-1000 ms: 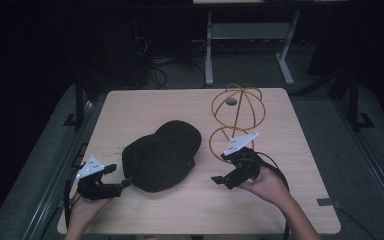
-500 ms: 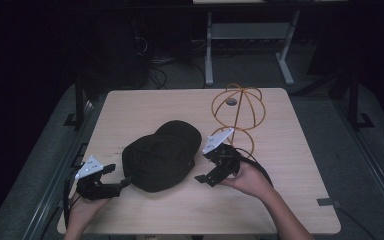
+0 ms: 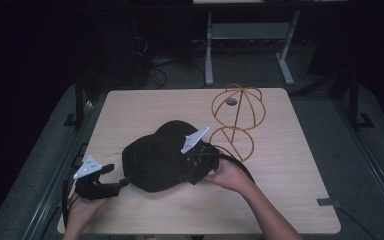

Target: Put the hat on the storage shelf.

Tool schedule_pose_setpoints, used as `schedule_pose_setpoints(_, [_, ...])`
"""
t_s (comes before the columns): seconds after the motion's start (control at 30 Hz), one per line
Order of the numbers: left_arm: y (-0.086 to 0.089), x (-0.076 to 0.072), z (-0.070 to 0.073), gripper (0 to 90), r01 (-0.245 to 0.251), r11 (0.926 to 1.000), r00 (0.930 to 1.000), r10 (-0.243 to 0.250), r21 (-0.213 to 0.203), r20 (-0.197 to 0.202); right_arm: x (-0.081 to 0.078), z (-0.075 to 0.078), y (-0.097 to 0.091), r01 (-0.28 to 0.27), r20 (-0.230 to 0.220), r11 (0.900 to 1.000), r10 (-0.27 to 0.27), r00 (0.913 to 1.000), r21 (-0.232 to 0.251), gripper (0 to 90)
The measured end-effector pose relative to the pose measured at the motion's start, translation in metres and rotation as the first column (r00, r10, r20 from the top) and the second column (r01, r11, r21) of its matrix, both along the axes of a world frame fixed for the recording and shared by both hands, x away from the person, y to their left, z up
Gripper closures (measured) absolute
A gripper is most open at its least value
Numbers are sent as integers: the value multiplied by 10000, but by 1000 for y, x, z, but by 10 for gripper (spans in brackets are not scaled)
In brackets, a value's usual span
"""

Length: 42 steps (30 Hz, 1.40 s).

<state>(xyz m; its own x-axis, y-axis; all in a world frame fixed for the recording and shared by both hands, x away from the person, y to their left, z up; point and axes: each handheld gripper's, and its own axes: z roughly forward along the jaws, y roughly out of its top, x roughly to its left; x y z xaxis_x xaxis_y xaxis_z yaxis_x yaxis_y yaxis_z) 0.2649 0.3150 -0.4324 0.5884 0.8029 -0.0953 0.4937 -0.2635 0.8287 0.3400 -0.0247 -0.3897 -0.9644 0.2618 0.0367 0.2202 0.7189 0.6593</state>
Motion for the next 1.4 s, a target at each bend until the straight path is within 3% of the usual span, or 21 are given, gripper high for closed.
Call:
schedule_pose_setpoints(0.33, [1,1,-1,174,-46,10000,10000,46,-29,-11,4,-1,27,-447,194,9989,449,9988,-126,220])
schedule_pose_setpoints(0.47, [1,1,-1,174,-38,10000,10000,38,-27,4,3,-2,39,-707,216,9973,712,9972,-209,283])
schedule_pose_setpoints(0.5, [1,1,0,175,-48,10000,10000,48,-27,4,3,-3,45,-975,176,9949,980,9950,-270,355])
schedule_pose_setpoints(0.63, [2,1,0,175,-52,10000,10000,52,-18,17,3,-6,54,-1252,163,9915,1259,9919,-340,433])
schedule_pose_setpoints(0.77, [2,1,0,174,-43,10000,10000,43,-9,23,2,-11,63,-1579,132,9859,1589,9872,-553,487])
schedule_pose_setpoints(1.17, [2,1,-1,175,-14,10000,10000,14,-17,12,0,-25,84,-1879,37,9766,1893,9819,-1050,611])
schedule_pose_setpoints(1.23, [2,2,-1,174,31,10000,10000,-31,36,48,-2,-29,90,-2059,2,9713,2074,9783,-1195,681])
schedule_pose_setpoints(1.4, [2,1,-1,174,-49,10000,10000,48,-60,-66,-3,-34,95,-2254,-50,9643,2269,9739,-1392,733])
